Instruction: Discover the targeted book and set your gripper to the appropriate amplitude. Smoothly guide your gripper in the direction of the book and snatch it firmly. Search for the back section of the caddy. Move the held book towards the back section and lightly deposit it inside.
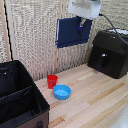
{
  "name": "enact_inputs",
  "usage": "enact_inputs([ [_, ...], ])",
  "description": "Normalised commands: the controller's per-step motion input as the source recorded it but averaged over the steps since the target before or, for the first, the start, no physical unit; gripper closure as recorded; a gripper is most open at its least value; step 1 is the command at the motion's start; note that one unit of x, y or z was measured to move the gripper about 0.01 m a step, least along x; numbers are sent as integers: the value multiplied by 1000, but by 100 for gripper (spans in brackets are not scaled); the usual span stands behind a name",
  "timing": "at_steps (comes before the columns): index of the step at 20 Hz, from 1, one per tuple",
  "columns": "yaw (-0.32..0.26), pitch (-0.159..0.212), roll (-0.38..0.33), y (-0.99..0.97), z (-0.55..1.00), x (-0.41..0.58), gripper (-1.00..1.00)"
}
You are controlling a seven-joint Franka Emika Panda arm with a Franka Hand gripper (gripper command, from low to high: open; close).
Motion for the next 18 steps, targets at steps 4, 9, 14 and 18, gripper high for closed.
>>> enact_inputs([
  [4,-94,0,0,792,647,112,100],
  [9,-63,0,5,786,889,219,100],
  [14,-52,1,1,805,885,313,100],
  [18,-35,35,18,834,671,402,100],
])
